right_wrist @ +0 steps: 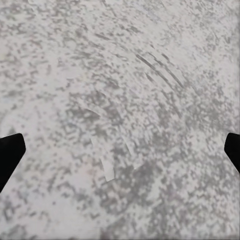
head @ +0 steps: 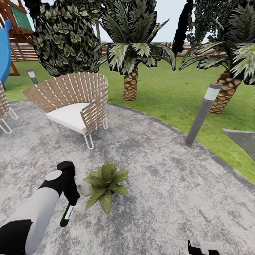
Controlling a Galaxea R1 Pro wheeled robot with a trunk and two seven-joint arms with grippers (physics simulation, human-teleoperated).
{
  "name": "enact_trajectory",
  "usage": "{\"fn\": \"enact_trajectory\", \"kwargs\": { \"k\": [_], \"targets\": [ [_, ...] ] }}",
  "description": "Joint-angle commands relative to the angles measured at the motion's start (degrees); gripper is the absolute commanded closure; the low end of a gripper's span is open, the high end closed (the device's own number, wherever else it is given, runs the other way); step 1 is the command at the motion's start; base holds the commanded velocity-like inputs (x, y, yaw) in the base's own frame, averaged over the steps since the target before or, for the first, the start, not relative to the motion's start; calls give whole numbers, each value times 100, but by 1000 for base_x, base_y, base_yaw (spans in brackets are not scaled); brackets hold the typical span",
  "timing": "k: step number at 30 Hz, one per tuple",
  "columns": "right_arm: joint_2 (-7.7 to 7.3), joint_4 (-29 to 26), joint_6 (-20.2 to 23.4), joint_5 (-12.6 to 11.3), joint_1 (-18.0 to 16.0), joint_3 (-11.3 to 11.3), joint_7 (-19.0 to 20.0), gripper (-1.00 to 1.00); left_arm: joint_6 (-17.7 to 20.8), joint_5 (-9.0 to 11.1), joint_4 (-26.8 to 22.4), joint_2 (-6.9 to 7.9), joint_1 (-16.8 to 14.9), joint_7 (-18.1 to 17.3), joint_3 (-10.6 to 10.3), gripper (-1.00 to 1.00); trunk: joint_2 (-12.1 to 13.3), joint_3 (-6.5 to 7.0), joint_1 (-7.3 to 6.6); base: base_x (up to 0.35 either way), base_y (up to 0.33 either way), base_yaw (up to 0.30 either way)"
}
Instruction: Pick up the pesticide atomizer in the garden and spray insectifuge to fully cover both potted plants in the garden.
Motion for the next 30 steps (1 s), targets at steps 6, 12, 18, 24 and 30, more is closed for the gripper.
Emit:
{"fn": "enact_trajectory", "kwargs": {
  "k": [6, 12, 18, 24, 30],
  "targets": [
    [-5, 10, -17, 67, -5, -22, -36, -100, 60, -43, -45, 98, 374, -52, 24, 100, -2, -5, -1, 0, 0, -6],
    [-29, 10, -17, 75, -5, -21, -36, -100, 64, -35, -90, 64, 534, -52, 32, 100, -2, -5, -1, 0, 0, 0],
    [-33, 10, -17, 78, -5, -21, -36, -100, 73, -34, -109, 88, 533, -52, 117, 100, -2, -5, -1, -59, 5, 0],
    [-15, 12, -17, 70, -5, -21, -35, -100, 81, -41, -122, 97, 513, -52, 188, 100, -2, -5, -1, -266, 135, 0],
    [-18, 10, -17, 62, -5, -29, -36, -100, 116, -43, -320, 45, 473, -52, 195, 100, -2, -5, -1, 103, 294, -49]
  ]
}}
